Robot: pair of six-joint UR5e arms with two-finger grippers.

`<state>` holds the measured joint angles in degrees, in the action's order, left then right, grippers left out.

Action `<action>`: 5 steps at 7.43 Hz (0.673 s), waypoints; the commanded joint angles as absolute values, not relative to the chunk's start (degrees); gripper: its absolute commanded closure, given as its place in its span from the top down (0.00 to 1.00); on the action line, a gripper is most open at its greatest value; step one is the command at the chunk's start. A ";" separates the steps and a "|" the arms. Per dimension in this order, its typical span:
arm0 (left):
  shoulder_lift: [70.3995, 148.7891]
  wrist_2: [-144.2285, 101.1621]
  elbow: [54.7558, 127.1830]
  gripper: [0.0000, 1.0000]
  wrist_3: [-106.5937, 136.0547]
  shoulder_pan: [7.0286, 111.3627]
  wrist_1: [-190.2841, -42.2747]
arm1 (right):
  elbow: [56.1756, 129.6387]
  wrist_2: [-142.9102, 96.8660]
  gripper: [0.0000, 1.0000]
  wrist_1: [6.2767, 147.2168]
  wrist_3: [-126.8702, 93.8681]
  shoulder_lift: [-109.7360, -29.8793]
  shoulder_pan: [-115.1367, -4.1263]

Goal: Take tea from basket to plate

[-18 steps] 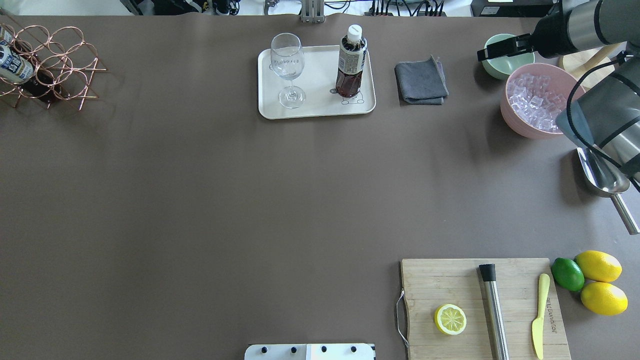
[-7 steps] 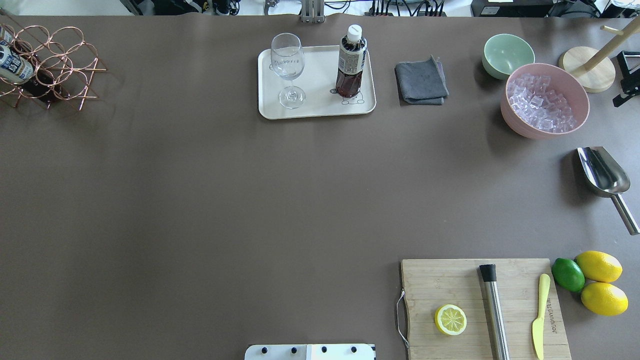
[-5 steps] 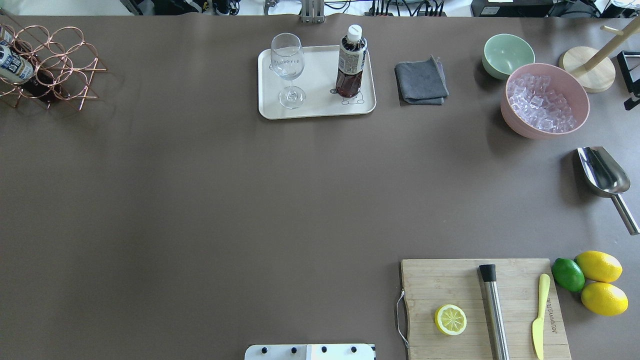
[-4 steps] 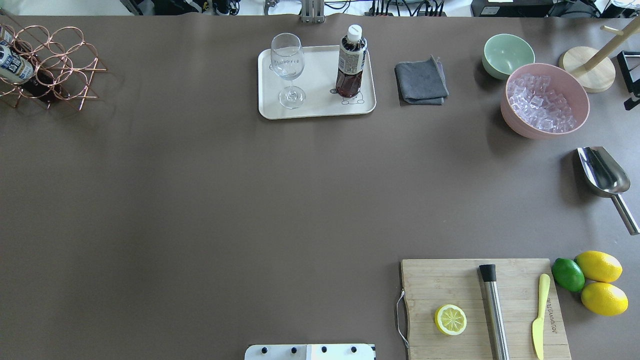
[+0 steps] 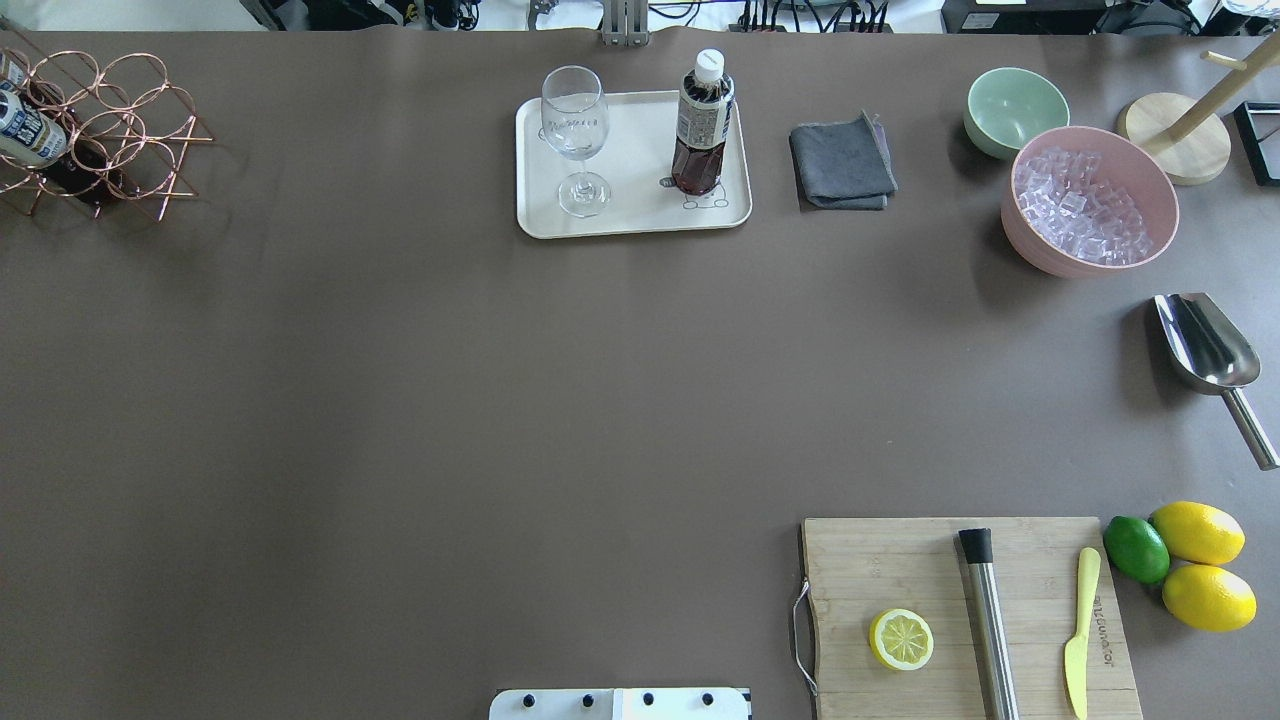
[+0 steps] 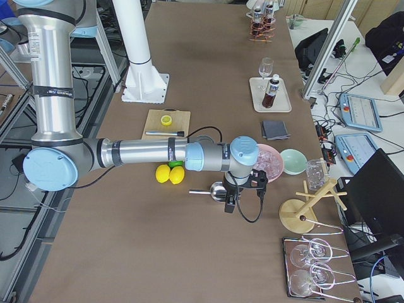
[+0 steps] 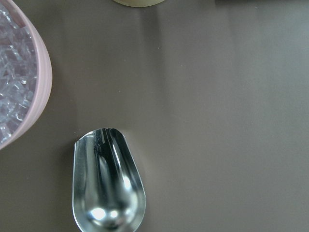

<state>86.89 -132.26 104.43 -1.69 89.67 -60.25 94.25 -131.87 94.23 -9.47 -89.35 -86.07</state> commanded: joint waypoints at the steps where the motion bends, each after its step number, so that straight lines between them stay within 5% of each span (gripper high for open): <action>1: 85.34 -132.10 98.88 0.98 -1.58 90.00 -74.07 | 93.96 -129.46 0.99 93.61 -9.32 -89.56 -85.87; 5: 86.13 -132.63 91.76 0.98 -1.23 89.83 -82.79 | 95.45 -130.08 1.00 93.52 -9.41 -88.77 -85.34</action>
